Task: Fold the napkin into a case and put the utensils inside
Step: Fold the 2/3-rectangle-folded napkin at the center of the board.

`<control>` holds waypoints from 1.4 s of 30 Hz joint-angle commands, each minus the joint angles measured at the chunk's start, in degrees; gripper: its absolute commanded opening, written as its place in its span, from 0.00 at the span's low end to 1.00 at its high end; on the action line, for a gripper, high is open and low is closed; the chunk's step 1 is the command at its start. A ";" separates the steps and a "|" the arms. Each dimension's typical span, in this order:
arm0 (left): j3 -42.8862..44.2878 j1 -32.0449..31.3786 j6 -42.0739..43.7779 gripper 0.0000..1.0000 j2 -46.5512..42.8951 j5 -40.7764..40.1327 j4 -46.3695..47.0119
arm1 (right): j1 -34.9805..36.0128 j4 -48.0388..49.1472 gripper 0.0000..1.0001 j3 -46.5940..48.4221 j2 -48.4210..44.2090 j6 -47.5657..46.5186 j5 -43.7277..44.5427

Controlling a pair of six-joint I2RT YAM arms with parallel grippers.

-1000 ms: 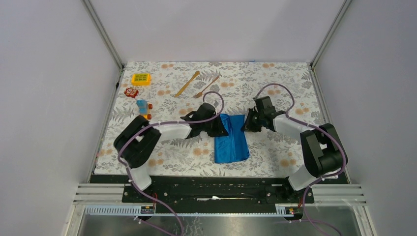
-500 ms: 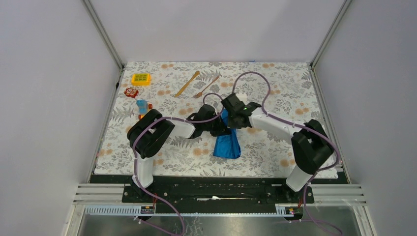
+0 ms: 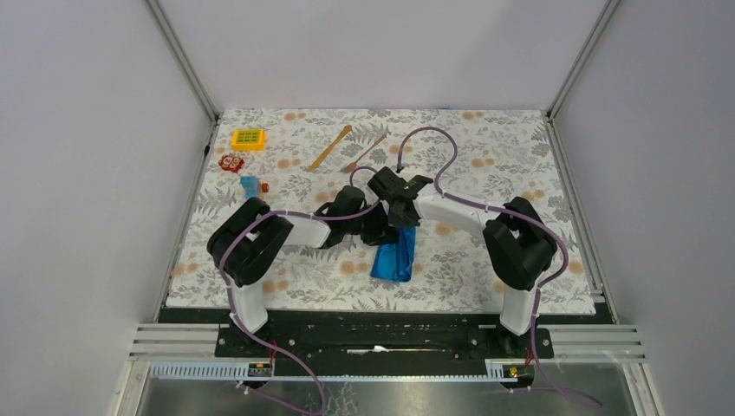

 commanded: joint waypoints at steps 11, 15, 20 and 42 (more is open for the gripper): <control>-8.52 6.87 7.40 0.44 -15.92 -1.17 -8.98 | -0.01 -2.65 0.00 6.27 3.81 3.98 1.97; -9.71 6.58 5.94 0.42 -11.70 0.68 -4.24 | 0.13 -3.23 0.00 7.47 5.11 4.66 0.88; -12.47 5.03 3.18 0.32 -8.19 0.32 1.61 | 0.14 -3.93 0.00 8.56 6.82 6.41 -0.10; -17.68 5.59 1.43 0.49 -13.46 1.92 6.44 | 1.36 -1.60 0.00 8.26 8.39 11.93 -1.37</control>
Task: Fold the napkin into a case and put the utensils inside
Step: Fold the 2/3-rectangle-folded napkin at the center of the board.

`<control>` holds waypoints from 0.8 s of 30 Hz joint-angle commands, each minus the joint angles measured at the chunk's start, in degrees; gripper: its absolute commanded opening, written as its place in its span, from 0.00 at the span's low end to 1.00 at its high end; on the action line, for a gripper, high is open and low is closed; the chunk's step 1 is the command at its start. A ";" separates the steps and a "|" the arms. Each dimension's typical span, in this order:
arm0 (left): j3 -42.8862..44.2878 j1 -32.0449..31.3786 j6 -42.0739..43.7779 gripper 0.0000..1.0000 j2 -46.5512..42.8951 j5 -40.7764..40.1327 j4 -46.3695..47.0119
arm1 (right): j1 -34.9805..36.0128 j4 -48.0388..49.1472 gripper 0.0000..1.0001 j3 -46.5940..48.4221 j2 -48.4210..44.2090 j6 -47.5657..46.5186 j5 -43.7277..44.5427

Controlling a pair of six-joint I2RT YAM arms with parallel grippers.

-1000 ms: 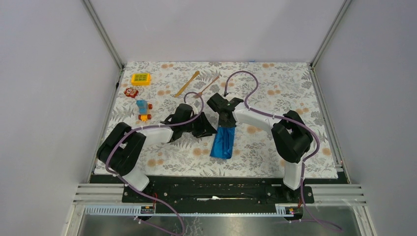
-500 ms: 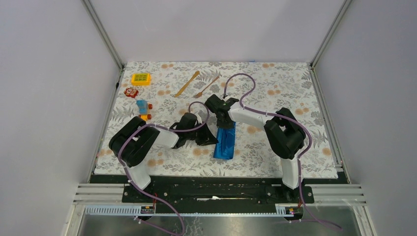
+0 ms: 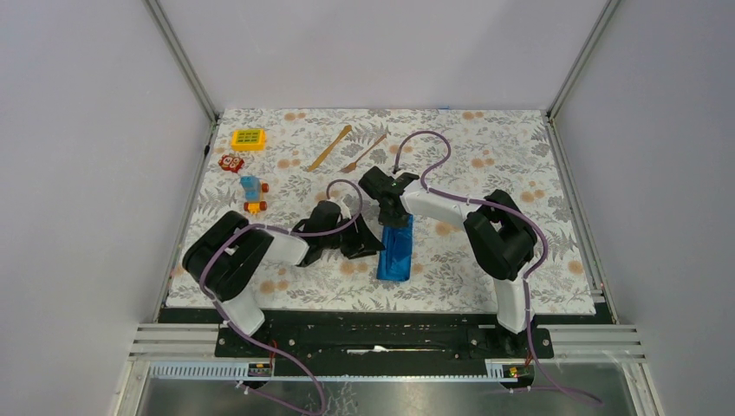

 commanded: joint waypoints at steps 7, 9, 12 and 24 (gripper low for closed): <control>2.27 1.18 7.29 0.60 -8.37 -1.83 -6.86 | 0.78 1.10 0.00 1.14 0.08 3.70 -0.59; 2.69 0.36 8.40 0.61 -7.54 -2.33 -6.99 | 0.75 1.51 0.00 1.28 -0.25 4.04 -1.39; 2.27 -0.87 8.50 0.78 -5.48 -1.42 -4.11 | 0.74 1.89 0.00 1.33 -0.46 4.64 -2.11; 4.05 -2.64 7.53 0.80 0.85 -9.35 -11.08 | 0.75 2.18 0.00 0.94 -0.96 4.98 -2.49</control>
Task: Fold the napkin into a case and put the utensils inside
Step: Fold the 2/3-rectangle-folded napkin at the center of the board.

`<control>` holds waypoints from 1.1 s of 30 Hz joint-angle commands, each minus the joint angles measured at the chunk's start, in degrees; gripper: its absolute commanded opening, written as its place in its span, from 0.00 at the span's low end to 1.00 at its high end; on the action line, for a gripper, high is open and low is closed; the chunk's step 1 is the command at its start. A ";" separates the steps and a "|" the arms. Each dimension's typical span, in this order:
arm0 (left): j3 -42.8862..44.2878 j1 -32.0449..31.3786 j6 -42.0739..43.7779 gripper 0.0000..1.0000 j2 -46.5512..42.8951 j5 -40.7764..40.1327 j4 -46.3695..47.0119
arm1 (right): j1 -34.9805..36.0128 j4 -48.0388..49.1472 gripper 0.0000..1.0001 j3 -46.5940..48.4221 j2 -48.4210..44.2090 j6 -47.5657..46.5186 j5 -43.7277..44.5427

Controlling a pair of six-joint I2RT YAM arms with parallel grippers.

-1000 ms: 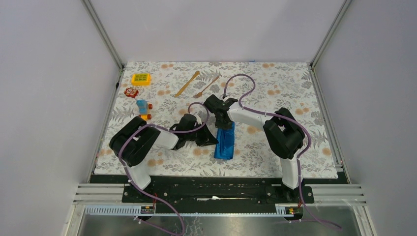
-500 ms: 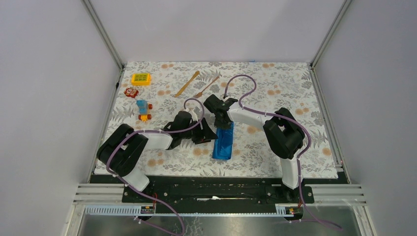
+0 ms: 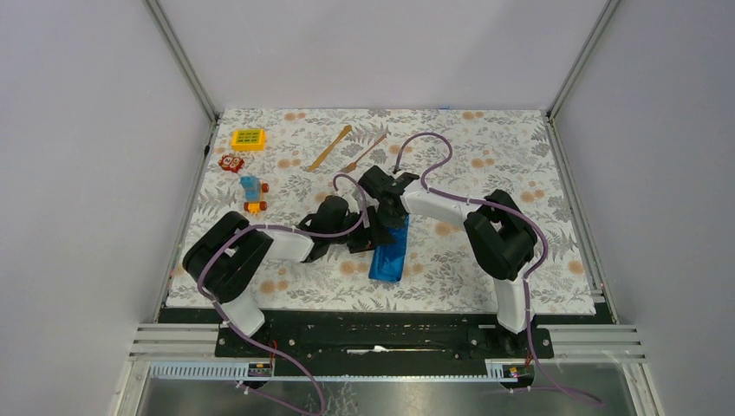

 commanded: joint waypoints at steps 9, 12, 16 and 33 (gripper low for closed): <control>-0.87 -0.60 0.46 0.44 3.26 -9.74 -10.34 | -0.11 3.87 0.27 -0.55 -3.13 -3.51 -3.92; -1.45 -0.64 0.34 0.39 3.31 -9.65 -9.95 | -1.27 8.50 0.52 -4.02 -6.61 -8.96 -7.58; -1.78 -0.65 -0.03 0.38 3.39 -8.82 -9.17 | -2.77 14.11 0.68 -10.10 -13.73 -15.21 -13.25; -0.72 -1.53 -0.99 0.34 2.79 -7.94 -9.69 | -11.68 17.05 0.62 -6.96 -11.82 -22.21 -15.32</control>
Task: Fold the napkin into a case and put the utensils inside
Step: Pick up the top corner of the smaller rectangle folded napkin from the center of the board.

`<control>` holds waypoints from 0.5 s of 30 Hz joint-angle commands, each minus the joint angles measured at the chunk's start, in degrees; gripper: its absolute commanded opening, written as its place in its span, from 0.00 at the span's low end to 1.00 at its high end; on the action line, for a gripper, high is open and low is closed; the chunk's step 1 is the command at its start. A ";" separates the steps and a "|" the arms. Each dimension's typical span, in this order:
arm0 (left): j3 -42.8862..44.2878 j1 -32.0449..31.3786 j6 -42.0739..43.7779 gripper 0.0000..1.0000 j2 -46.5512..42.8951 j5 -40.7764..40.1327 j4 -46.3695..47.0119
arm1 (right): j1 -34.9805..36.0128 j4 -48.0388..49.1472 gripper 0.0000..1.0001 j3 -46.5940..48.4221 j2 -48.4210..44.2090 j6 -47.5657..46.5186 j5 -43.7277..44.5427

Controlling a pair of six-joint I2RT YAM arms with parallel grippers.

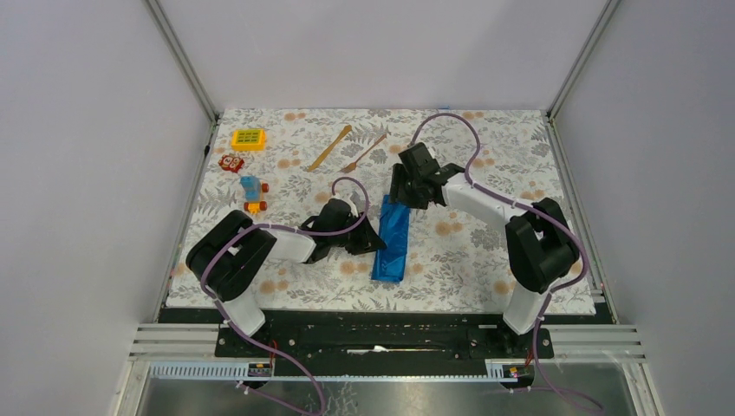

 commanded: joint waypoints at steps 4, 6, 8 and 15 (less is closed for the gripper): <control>-0.79 -0.76 1.07 0.33 1.25 -1.96 -5.89 | -0.40 0.94 0.59 4.97 4.29 -0.24 0.03; -0.54 -1.03 0.89 0.33 1.44 -1.96 -5.85 | -0.36 0.94 0.58 5.45 5.27 -0.19 -0.22; -0.45 -1.35 0.66 0.33 1.72 -1.81 -5.51 | -0.42 0.77 0.55 5.89 5.92 -0.18 0.90; -0.22 -1.72 0.57 0.32 2.12 -1.77 -5.45 | -0.36 0.25 0.34 6.16 6.59 0.12 2.00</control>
